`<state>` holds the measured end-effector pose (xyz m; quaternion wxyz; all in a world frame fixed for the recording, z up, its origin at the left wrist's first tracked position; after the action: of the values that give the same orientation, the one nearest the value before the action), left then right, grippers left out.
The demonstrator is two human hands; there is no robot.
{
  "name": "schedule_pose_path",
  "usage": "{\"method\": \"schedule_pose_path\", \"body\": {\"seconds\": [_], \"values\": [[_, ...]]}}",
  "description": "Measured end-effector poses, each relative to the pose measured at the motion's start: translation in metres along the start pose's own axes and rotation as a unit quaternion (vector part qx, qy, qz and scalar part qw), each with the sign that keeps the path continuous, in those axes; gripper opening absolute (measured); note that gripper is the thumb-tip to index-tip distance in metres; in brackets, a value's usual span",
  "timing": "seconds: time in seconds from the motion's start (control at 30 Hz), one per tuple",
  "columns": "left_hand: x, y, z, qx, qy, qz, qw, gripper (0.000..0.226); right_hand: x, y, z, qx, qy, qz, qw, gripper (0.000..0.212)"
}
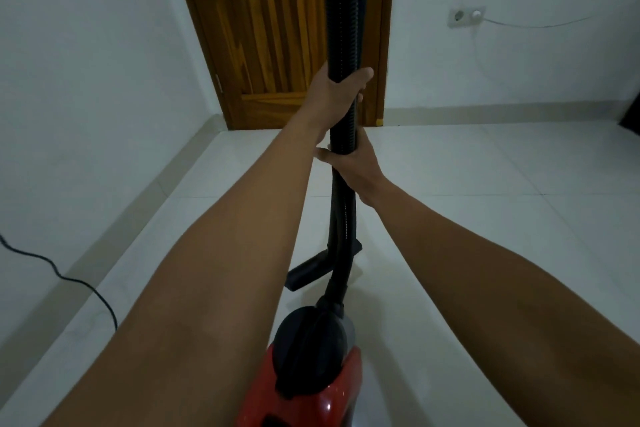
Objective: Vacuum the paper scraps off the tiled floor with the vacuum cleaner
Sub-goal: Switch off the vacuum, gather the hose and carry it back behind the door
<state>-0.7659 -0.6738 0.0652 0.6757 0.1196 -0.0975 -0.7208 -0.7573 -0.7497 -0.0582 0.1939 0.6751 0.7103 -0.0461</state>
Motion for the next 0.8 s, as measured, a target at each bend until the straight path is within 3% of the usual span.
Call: {"method": "schedule_pose_path", "body": {"seconds": [0.07, 0.17, 0.3, 0.4, 0.57, 0.67, 0.73, 0.8], "values": [[0.000, -0.004, 0.000, -0.017, 0.008, -0.011, 1.000, 0.040, 0.004, -0.007, 0.009, 0.009, -0.025, -0.004, 1.000, 0.071], [-0.004, -0.021, -0.008, -0.047, 0.011, -0.025, 0.999, 0.066, 0.005, -0.009, 0.010, 0.030, -0.037, 0.001, 0.999, 0.060], [-0.023, -0.057, -0.038, -0.075, 0.015, -0.003, 0.997, 0.077, 0.008, -0.003, 0.000, 0.020, -0.038, 0.010, 0.999, 0.071], [-0.036, -0.097, -0.077, -0.149, 0.033, 0.038, 0.988, 0.064, 0.009, -0.007, 0.002, 0.038, -0.033, 0.025, 0.998, 0.074], [-0.060, -0.172, -0.136, -0.200, 0.128, 0.061, 0.970, 0.041, 0.014, -0.012, -0.004, 0.035, -0.036, 0.025, 0.998, 0.068], [-0.078, -0.217, -0.175, -0.266, 0.163, 0.057, 0.948, 0.043, 0.021, -0.017, -0.007, 0.025, -0.036, 0.027, 0.999, 0.070], [-0.089, -0.250, -0.200, -0.331, 0.219, 0.014, 0.918, 0.061, 0.025, -0.019, -0.010, 0.018, -0.036, 0.024, 0.999, 0.068], [-0.097, -0.284, -0.226, -0.415, 0.277, -0.042, 0.865, 0.086, 0.029, -0.019, -0.011, 0.017, -0.034, 0.022, 0.999, 0.066]]}}
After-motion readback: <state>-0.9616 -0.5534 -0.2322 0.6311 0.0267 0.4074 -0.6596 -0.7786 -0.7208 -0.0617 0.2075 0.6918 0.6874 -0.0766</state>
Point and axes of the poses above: each hand's wrist, its own y-axis towards the middle knuckle, its own x-axis out of the palm, z = x × y, the point moved 4 cm from there along y, towards the middle knuckle, and after that the axes turned 14 degrees about -y, right-handed, at the moved point
